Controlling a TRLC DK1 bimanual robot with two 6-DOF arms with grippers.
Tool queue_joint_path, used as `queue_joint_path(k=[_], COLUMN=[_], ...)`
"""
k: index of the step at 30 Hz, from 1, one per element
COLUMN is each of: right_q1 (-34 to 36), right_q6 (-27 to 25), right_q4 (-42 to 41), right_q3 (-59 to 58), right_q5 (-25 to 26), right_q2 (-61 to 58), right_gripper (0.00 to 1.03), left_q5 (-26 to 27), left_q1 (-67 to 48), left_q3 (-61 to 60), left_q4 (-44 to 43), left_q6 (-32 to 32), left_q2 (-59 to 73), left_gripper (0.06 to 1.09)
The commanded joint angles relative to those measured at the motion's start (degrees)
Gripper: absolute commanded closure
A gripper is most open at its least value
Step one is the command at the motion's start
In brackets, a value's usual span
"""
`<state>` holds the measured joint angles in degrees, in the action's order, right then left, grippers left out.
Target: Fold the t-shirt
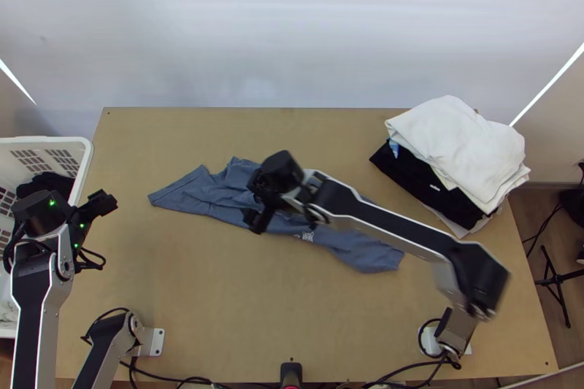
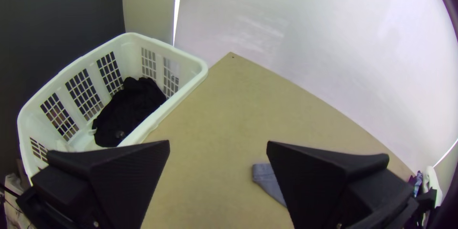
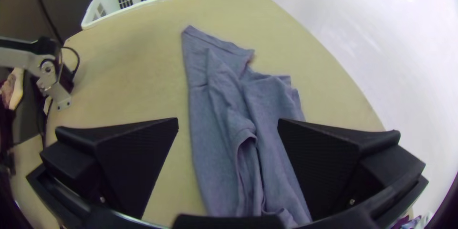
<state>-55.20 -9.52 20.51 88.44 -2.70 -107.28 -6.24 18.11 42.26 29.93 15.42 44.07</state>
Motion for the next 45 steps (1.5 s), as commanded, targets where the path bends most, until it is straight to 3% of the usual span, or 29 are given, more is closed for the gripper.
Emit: queue_joint_path(k=[1, 8, 15, 24, 25, 26, 27, 31, 32, 33, 34, 42, 45], right_q1=[1.2, 1.9, 1.0, -0.2, -0.2, -0.2, 0.0, 1.1, 1.1, 1.1, 1.1, 3.1, 4.6], right_q6=[13.9, 34.1, 44.9, 44.3, 44.1, 43.4, 42.7, 42.2, 41.5, 40.5, 40.1, 40.5, 40.6], right_q4=[3.9, 30.9, 35.5, 35.5, 35.1, 34.1, 32.4, 31.4, 31.5, 31.5, 31.7, 41.8, 45.1], right_q3=[12.4, 30.4, 32.1, 39.8, 40.3, 40.5, 40.4, 40.8, 40.9, 40.8, 40.8, 39.3, 36.4], right_q5=[4.4, 1.1, 0.1, -0.2, -0.2, -0.1, 0.1, -0.1, -0.1, 0.0, 0.0, 0.8, 5.2], right_q2=[-13.4, -23.2, -24.1, -29.6, -29.9, -30.0, -30.2, -31.4, -31.2, -30.9, -30.9, -29.2, -24.8], right_gripper=[0.16, 0.16, 0.16, 0.20, 0.34, 0.55, 0.63, 0.59, 0.68, 0.90, 1.00, 1.00, 1.00], left_q5=[0.1, 0.1, 0.2, 0.2, 0.2, 0.4, 0.4, 1.2, 1.8, 1.8, 1.9, 2.5, 3.0], left_q1=[0.3, 0.3, 0.3, 0.6, 0.9, 1.2, 1.4, 2.5, 3.1, 3.2, 3.3, 3.5, 3.8], left_q3=[-0.2, -1.1, -1.6, -1.5, -1.4, -1.3, -1.3, -1.1, -1.0, -1.0, -1.0, -0.4, 0.1], left_q4=[-0.8, -2.9, -4.2, -4.3, -4.3, -4.3, -4.3, -4.3, -4.3, -4.3, -4.3, -5.1, -5.1], left_q6=[-0.1, -0.1, 0.4, 0.3, 0.2, 0.1, 0.0, -0.3, -0.3, -0.3, -0.3, -0.3, -0.3], left_q2=[0.6, 1.8, 2.9, 3.1, 3.1, 3.1, 3.1, 3.1, 3.1, 3.1, 3.1, 3.4, 3.5], left_gripper=[0.10, 0.10, 0.10, 0.10, 0.10, 0.10, 0.10, 0.10, 0.10, 0.10, 0.10, 0.10, 0.10])
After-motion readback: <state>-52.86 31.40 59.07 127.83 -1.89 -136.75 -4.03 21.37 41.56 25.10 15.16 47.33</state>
